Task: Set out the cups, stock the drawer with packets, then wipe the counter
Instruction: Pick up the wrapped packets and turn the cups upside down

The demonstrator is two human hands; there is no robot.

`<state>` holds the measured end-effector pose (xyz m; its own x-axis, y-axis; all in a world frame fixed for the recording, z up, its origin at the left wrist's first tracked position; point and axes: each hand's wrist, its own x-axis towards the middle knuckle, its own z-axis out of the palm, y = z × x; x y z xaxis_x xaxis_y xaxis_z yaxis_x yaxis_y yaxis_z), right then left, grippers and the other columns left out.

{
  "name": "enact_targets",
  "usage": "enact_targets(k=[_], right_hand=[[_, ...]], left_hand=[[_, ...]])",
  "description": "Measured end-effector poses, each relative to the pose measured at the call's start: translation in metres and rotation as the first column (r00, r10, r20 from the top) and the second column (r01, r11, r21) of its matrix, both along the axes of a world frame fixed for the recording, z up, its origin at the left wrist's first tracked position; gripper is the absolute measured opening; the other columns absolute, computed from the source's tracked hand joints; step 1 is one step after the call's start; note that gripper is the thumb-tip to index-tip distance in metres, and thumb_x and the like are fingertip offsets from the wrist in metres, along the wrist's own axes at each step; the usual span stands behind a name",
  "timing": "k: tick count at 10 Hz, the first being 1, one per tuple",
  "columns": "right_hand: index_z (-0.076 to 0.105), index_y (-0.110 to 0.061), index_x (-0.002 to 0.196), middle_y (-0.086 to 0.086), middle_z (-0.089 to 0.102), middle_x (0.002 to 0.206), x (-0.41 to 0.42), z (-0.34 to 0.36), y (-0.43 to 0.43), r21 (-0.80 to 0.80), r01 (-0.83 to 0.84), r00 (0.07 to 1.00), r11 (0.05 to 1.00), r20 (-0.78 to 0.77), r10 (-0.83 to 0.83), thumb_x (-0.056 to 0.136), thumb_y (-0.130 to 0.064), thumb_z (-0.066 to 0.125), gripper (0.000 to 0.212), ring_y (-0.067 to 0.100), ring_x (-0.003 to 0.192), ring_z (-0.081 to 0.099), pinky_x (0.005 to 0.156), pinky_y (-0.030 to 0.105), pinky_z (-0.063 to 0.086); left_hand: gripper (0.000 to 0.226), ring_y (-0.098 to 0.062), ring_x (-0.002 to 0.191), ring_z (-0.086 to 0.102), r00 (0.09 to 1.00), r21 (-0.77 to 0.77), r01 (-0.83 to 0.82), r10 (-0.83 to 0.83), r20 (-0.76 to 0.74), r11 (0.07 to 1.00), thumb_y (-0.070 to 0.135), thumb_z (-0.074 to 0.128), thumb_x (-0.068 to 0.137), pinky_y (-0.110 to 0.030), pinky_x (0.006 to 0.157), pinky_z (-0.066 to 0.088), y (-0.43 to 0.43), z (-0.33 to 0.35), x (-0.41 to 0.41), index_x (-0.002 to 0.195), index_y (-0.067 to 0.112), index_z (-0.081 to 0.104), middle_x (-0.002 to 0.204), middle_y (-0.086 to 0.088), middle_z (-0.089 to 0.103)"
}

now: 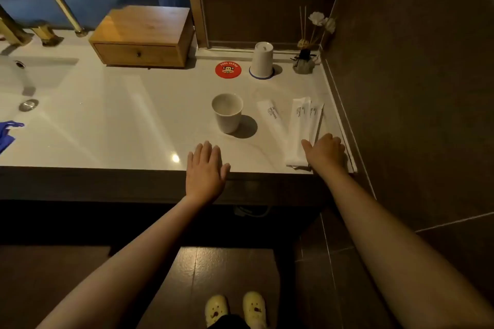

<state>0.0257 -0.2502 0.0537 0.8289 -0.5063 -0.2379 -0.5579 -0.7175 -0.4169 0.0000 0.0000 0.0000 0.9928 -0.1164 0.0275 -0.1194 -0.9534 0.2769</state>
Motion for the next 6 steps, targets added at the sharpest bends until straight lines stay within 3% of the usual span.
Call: enact_targets(k=[1,2,3,4,5,6], right_hand=[[0.044,-0.002,0.122,0.019,0.043,0.131,0.006,-0.003,0.002,-0.023,0.015,0.999,1.000,-0.029,-0.016,0.087,-0.051,0.052,0.061,0.035,0.120,0.041,0.096,0.046,0.040],[0.044,-0.003,0.123,0.018,0.041,0.132,0.011,-0.007,0.005,-0.002,0.020,0.999,1.000,-0.032,-0.020,0.083,-0.053,0.057,0.065,0.037,0.122,0.038,0.100,0.050,0.039],[0.044,-0.002,0.123,0.018,0.042,0.131,0.018,-0.009,0.009,0.044,0.041,0.999,0.998,-0.007,-0.041,0.082,-0.046,0.063,0.064,0.038,0.121,0.040,0.101,0.051,0.039],[0.041,0.000,0.126,0.019,0.047,0.131,0.024,-0.010,0.014,0.192,0.105,0.994,0.976,0.008,-0.109,0.080,-0.032,0.069,0.062,0.037,0.119,0.047,0.097,0.046,0.045],[0.039,0.000,0.127,0.018,0.053,0.128,0.028,-0.009,0.016,0.342,0.137,0.990,0.930,-0.005,-0.144,0.078,-0.018,0.071,0.061,0.036,0.114,0.054,0.087,0.039,0.048],[0.042,0.000,0.124,0.017,0.056,0.125,0.029,-0.008,0.021,0.357,0.108,0.991,0.928,0.036,-0.129,0.080,-0.010,0.065,0.051,0.035,0.111,0.056,0.080,0.035,0.048]], left_hand=[[0.057,-0.030,0.144,0.007,1.000,0.030,-0.024,0.024,-0.016,0.999,0.043,0.024,0.096,-0.046,0.117,0.007,0.000,-0.011,0.000,0.143,0.011,0.021,0.155,-0.014,0.017],[0.060,-0.028,0.145,0.002,1.000,0.037,-0.019,0.019,0.000,0.999,0.045,0.019,0.096,-0.043,0.117,0.002,0.001,-0.020,-0.001,0.146,0.012,0.016,0.157,-0.014,0.010],[0.060,-0.027,0.145,0.001,1.000,0.052,-0.028,0.027,0.012,0.998,0.045,0.019,0.096,-0.041,0.117,0.000,0.001,-0.023,0.000,0.146,0.013,0.015,0.157,-0.013,0.009],[0.060,-0.027,0.145,0.002,0.999,0.061,-0.033,0.032,0.022,0.998,0.044,0.020,0.096,-0.041,0.116,0.000,0.000,-0.025,-0.001,0.146,0.013,0.014,0.157,-0.013,0.010],[0.060,-0.027,0.145,0.002,0.999,0.067,-0.038,0.036,0.029,0.997,0.044,0.020,0.096,-0.041,0.116,0.000,0.000,-0.026,-0.001,0.146,0.013,0.014,0.157,-0.013,0.010],[0.060,-0.027,0.145,0.003,0.999,0.073,-0.040,0.038,0.032,0.996,0.045,0.020,0.096,-0.041,0.116,-0.001,-0.001,-0.026,-0.001,0.146,0.013,0.015,0.157,-0.013,0.011]])
